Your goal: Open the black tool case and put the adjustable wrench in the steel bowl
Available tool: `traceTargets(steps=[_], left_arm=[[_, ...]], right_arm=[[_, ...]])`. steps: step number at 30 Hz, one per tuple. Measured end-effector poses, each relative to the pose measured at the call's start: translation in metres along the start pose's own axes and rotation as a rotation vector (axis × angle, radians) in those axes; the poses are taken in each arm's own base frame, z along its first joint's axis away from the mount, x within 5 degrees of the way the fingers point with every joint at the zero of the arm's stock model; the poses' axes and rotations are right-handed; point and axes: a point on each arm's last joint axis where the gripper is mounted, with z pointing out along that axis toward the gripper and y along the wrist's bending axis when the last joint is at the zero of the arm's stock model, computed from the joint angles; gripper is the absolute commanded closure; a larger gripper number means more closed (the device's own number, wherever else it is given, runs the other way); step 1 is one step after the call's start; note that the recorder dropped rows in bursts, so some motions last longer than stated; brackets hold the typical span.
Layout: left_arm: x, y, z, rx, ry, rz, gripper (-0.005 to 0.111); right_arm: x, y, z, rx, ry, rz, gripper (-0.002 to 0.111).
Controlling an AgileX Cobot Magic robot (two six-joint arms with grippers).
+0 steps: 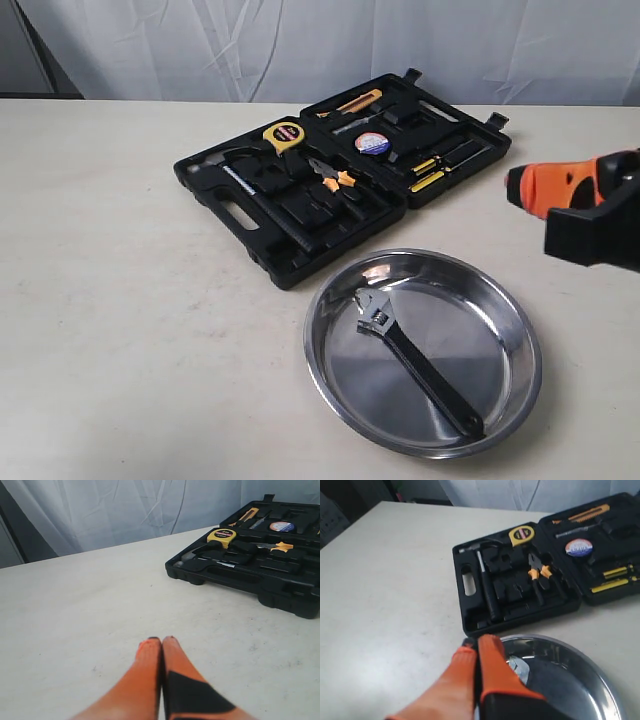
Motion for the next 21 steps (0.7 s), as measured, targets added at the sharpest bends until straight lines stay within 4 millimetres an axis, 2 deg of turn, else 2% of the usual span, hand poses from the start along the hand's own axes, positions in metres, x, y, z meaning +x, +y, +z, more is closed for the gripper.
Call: traceTargets(steps=[9,13,17,19,20,21], left_arm=[[0.000,0.000,0.000,0.000,0.000,0.000,0.106],[0.000,0.000,0.000,0.000,0.000,0.000,0.106],[0.000,0.000,0.000,0.000,0.000,0.000,0.106],[0.000,0.000,0.000,0.000,0.000,0.000,0.106],[0.000,0.000,0.000,0.000,0.000,0.000,0.106],[0.000,0.000,0.000,0.000,0.000,0.000,0.106]], right_arm=[[-0.003,0.001,-0.030,0.016,-0.112,-0.097,0.109],[0.000,-0.008,-0.042,0.089,-0.171,-0.064,0.109],[0.019,-0.024,-0.056,0.208,-0.250,0.057,0.109],[0.049,-0.031,-0.068,0.301,-0.335,0.102,0.109],[0.055,-0.032,-0.069,0.315,-0.351,0.098,0.109],[0.071,-0.035,-0.070,0.342,-0.378,0.087,0.109]])
